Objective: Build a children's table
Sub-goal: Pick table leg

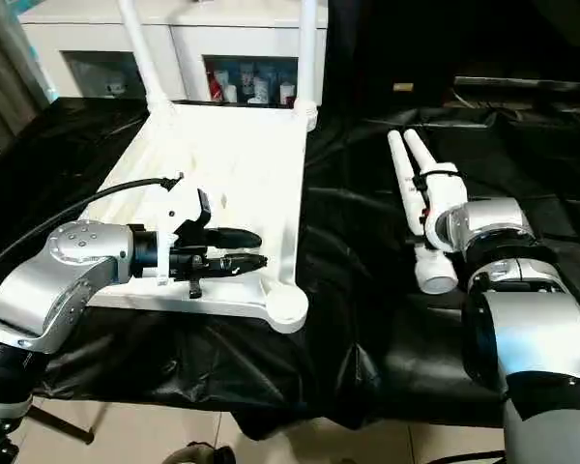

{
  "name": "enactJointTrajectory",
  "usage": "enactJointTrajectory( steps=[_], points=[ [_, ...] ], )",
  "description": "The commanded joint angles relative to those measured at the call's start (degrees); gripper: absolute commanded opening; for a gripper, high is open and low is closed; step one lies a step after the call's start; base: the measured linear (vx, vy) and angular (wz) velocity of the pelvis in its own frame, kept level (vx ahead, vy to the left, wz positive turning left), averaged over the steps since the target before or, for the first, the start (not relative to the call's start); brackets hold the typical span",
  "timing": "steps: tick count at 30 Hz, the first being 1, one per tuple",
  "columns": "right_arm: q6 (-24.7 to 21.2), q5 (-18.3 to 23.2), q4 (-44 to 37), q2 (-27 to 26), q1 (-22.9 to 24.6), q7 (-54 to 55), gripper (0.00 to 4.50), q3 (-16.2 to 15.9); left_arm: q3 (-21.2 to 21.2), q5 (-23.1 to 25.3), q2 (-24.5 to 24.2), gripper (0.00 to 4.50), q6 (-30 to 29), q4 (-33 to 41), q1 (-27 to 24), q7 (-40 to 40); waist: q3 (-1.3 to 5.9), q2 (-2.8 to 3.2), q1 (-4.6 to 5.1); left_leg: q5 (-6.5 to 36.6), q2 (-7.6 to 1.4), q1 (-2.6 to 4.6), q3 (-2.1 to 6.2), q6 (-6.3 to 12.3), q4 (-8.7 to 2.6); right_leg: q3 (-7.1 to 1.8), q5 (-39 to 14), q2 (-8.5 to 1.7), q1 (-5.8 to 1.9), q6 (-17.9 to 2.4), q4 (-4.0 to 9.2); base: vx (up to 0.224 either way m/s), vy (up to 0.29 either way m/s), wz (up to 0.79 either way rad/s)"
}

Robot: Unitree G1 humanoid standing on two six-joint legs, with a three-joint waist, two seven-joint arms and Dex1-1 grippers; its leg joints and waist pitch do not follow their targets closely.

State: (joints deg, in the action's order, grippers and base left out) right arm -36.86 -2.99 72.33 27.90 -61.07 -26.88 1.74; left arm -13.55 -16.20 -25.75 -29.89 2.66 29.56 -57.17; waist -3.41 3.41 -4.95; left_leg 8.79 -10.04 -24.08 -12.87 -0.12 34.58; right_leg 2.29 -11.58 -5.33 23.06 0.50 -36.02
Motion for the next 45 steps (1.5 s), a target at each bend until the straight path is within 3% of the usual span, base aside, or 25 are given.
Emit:
enactJointTrajectory(
  steps=[1,2,4,14,19,21,24,25,27,30,32,36,37,40,41,42,45],
  points=[
    [0.23,-1.25,0.63,0.43,-0.83,-1.19,4.42,-1.30,-0.55,-0.30,-0.58,1.82,-0.30,0.96,0.13,-0.21,4.63,-0.50,0.16,11.79,-2.70,2.55,1.78,-1.34,-3.14,-1.44,-4.86,-2.47,-2.06,-15.74,3.51,0.000,0.000,0.00],
    [0.29,-1.64,0.83,0.44,-0.57,-1.45,4.16,-1.75,-0.62,-0.21,-0.59,1.82,-0.31,0.98,0.11,-0.26,4.65,-0.52,0.16,11.64,-2.71,2.54,1.78,-1.26,-3.12,-1.43,-4.72,-2.43,-2.06,-15.77,3.48,0.000,0.000,0.00],
    [0.38,-1.72,0.95,0.42,-0.42,-1.46,4.16,-1.70,-0.70,-0.10,-0.58,1.82,-0.36,1.01,0.13,-0.29,4.61,-0.51,0.16,11.77,-2.73,2.55,1.80,-1.23,-3.12,-1.47,-5.01,-2.50,-2.07,-15.76,3.52,0.000,0.000,0.00],
    [1.13,-2.22,1.76,0.68,0.08,-1.62,3.21,-2.05,-1.38,-0.39,-1.00,1.82,-1.03,1.43,0.28,-1.67,4.62,-0.59,0.20,12.45,-2.78,2.66,1.79,-1.52,-3.09,-1.49,-5.98,-2.48,-1.97,-15.63,3.53,0.000,0.000,0.00],
    [1.51,-2.16,1.98,0.91,0.66,-1.19,2.76,-1.16,-1.81,-1.03,-1.04,2.19,-1.89,2.13,0.10,-2.27,4.61,-0.65,0.18,11.96,-2.72,2.58,1.74,-1.16,-3.00,-1.51,-5.94,-2.50,-2.02,-15.74,3.52,0.000,0.000,0.00],
    [1.51,-1.58,2.06,1.03,1.23,-0.57,2.51,-0.33,-1.83,-1.03,-0.95,2.57,-1.72,2.00,0.17,-2.36,4.65,-0.62,0.17,11.55,-2.71,2.57,1.76,-1.14,-2.97,-1.51,-5.46,-2.47,-2.06,-15.70,3.49,0.000,0.000,0.00],
    [1.51,-1.16,2.13,1.19,1.60,-0.38,2.34,0.16,-1.98,-0.91,-1.05,2.66,-1.64,1.97,0.15,-2.70,4.65,-0.67,0.18,11.62,-2.69,2.55,1.76,-1.04,-2.94,-1.50,-5.63,-2.47,-2.08,-15.74,3.49,0.000,0.000,0.00],
    [1.43,-0.56,2.16,1.24,1.78,-0.21,2.34,0.84,-1.99,-0.87,-1.10,2.66,-1.57,1.87,0.17,-2.88,4.65,-0.26,0.10,11.94,-2.67,2.58,1.82,-1.16,-2.92,-1.49,-6.04,-2.54,-2.07,-15.74,3.49,0.000,0.000,0.00],
    [1.29,0.62,2.23,1.39,2.17,0.25,2.06,2.23,-1.96,-0.66,-1.16,3.04,-1.17,1.51,0.28,-3.09,4.65,-0.28,0.18,12.20,-2.65,2.56,1.82,-1.31,-2.97,-1.44,-5.60,-2.41,-2.10,-15.73,3.55,0.000,0.000,0.00],
    [1.31,1.71,1.95,1.65,2.45,0.69,1.96,3.56,-1.53,-0.55,-0.62,3.07,-0.44,0.37,0.77,-2.55,4.67,-0.22,0.11,12.86,-2.67,2.67,1.84,-1.56,-3.00,-1.40,-5.65,-2.40,-2.07,-15.77,3.56,0.000,0.000,0.00],
    [1.39,3.07,1.52,1.70,2.34,0.73,1.91,5.07,-0.85,-0.30,0.19,3.39,0.27,-1.15,1.41,-1.51,4.69,0.09,0.07,13.64,-2.65,2.73,1.88,-1.87,-3.01,-1.36,-5.75,-2.38,-2.05,-15.78,3.55,0.000,0.000,0.00],
    [3.12,6.48,-0.56,1.41,2.10,-2.10,1.88,8.27,0.48,1.15,2.49,3.65,1.34,-5.37,3.36,2.47,4.80,-0.19,0.14,13.93,-2.59,2.65,1.86,-1.46,-2.98,-1.37,-4.70,-2.42,-2.28,-15.75,3.55,0.000,0.000,0.00],
    [5.98,10.54,-4.29,0.61,3.00,-7.19,1.88,11.32,2.45,0.94,4.96,3.82,1.21,-8.80,5.34,5.79,4.77,-0.28,0.09,13.66,-2.55,2.54,1.80,-0.96,-2.97,-1.36,-4.19,-2.41,-2.36,-15.69,3.57,0.000,0.000,0.00],
    [6.61,14.17,-8.92,-0.40,4.86,-13.00,1.87,13.01,4.53,-0.71,7.43,3.91,-0.11,-11.28,7.07,7.96,4.99,-0.55,0.02,10.93,-2.47,2.28,1.69,1.51,-2.59,-1.32,-0.94,-2.47,-2.65,-15.99,3.42,0.000,0.000,0.00],
    [6.38,16.53,-12.57,-1.23,6.60,-16.69,1.87,13.74,6.03,-2.35,9.21,3.91,-1.50,-12.84,8.22,9.27,5.16,-0.58,-0.04,8.95,-2.44,2.06,1.77,2.82,-2.36,-1.26,1.22,-2.48,-2.87,-16.51,2.98,0.000,0.000,0.00],
    [6.43,19.00,-16.45,-2.13,8.56,-20.47,1.87,14.41,7.37,-3.82,10.89,4.22,-2.67,-14.48,9.37,10.46,5.23,-0.60,-0.26,7.57,-2.36,1.98,1.70,4.22,-2.16,-1.23,2.67,-2.46,-2.90,-16.78,2.91,0.000,0.000,0.00],
    [3.14,26.14,-28.16,-4.77,15.50,-29.09,1.86,15.42,12.24,-8.64,16.85,4.31,-5.39,-21.21,13.61,15.11,5.25,-0.69,-0.81,6.76,-2.34,2.12,1.56,5.96,-1.95,-1.20,3.39,-2.44,-2.80,-17.06,3.14,0.000,0.000,0.00]
  ],
)
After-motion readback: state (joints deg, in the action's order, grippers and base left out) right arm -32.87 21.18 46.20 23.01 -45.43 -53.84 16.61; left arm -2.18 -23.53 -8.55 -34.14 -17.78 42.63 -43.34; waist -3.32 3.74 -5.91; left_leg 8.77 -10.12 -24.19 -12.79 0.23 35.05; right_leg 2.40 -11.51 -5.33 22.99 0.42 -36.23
